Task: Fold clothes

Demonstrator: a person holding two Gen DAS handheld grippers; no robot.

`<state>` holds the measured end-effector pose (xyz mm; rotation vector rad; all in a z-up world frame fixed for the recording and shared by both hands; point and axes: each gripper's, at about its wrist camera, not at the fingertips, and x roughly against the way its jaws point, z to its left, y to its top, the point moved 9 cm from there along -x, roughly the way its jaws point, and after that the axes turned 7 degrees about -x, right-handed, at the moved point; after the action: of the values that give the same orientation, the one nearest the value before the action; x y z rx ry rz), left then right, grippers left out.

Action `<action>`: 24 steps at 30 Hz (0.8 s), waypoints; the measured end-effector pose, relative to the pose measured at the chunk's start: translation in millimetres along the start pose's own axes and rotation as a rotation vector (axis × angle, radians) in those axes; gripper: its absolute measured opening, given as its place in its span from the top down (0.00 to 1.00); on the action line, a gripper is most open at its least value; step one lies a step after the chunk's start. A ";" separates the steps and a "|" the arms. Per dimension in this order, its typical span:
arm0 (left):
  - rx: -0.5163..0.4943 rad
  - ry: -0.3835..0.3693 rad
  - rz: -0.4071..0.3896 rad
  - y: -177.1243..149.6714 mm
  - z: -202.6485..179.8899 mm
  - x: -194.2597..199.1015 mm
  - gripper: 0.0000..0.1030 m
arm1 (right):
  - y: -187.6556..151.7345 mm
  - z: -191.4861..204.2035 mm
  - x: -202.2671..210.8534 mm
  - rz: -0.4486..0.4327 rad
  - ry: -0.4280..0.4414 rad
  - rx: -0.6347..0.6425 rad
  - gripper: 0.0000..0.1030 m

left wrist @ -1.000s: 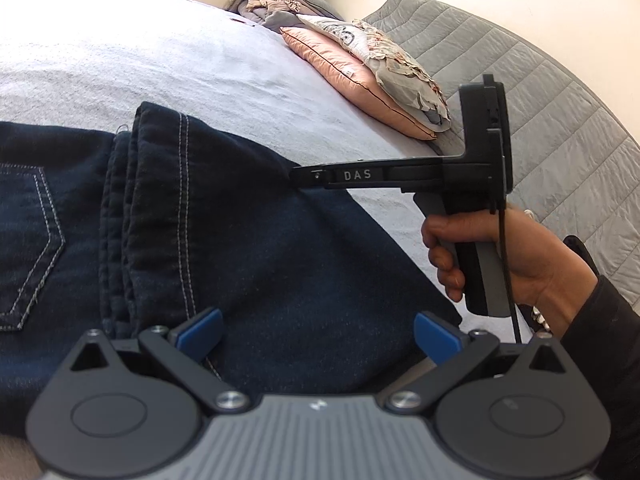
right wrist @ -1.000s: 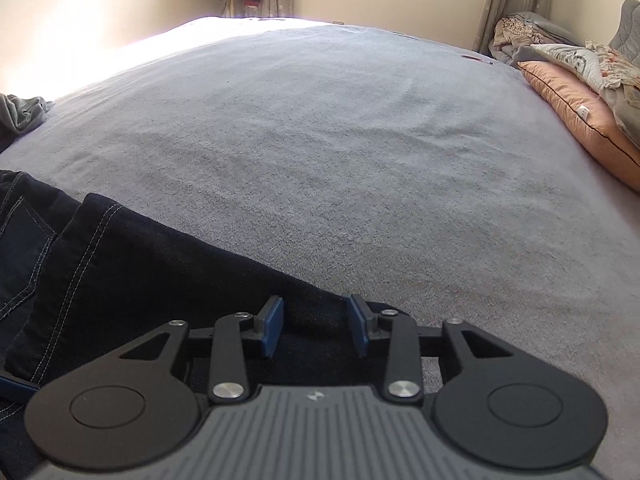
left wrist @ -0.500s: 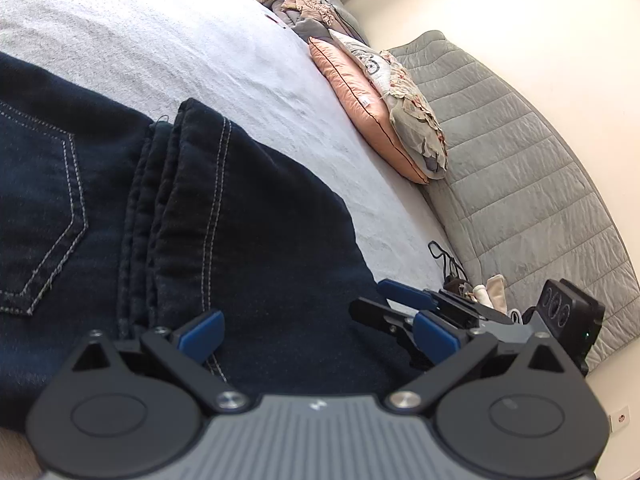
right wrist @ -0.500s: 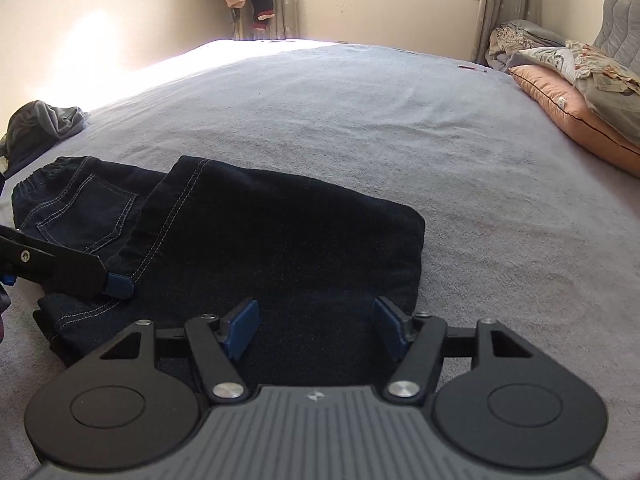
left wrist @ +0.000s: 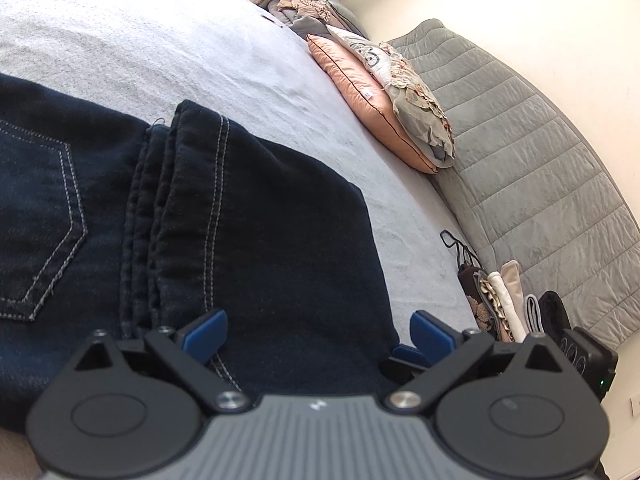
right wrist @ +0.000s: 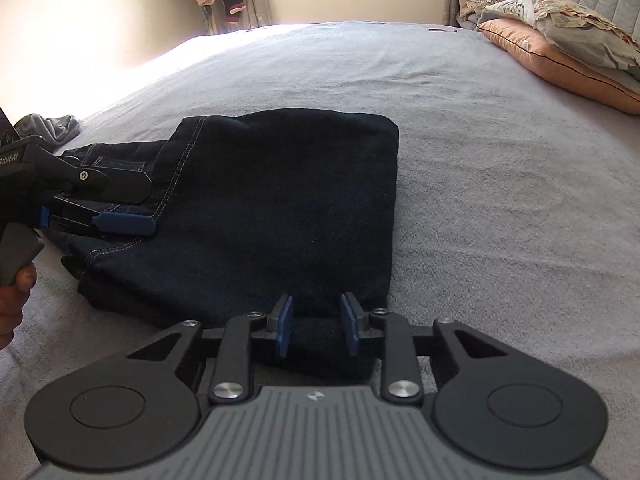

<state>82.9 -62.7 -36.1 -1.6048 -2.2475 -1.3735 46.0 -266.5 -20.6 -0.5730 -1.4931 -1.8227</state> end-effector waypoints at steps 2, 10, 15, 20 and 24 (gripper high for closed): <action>-0.014 0.011 -0.001 1.4 -2.8 -0.3 0.04 | -1.1 1.3 -1.9 0.012 -0.013 0.011 0.73; -0.032 0.048 -0.041 8.9 -3.7 6.8 0.03 | -6.2 0.9 3.3 -0.025 -0.026 0.017 0.73; -0.034 0.096 -0.033 5.6 4.1 0.8 0.15 | -5.8 2.6 7.5 -0.035 -0.036 0.025 0.73; -0.077 0.177 -0.014 6.6 5.2 4.7 0.38 | -13.0 6.6 16.6 -0.066 -0.061 0.054 0.72; -0.168 0.258 0.009 4.5 4.3 4.4 0.57 | -12.8 7.1 17.0 -0.061 -0.070 0.056 0.72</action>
<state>86.3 -56.4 -33.6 -1.3829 -2.0236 -1.6966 24.5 -262.5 -15.2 -0.5757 -1.6193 -1.8170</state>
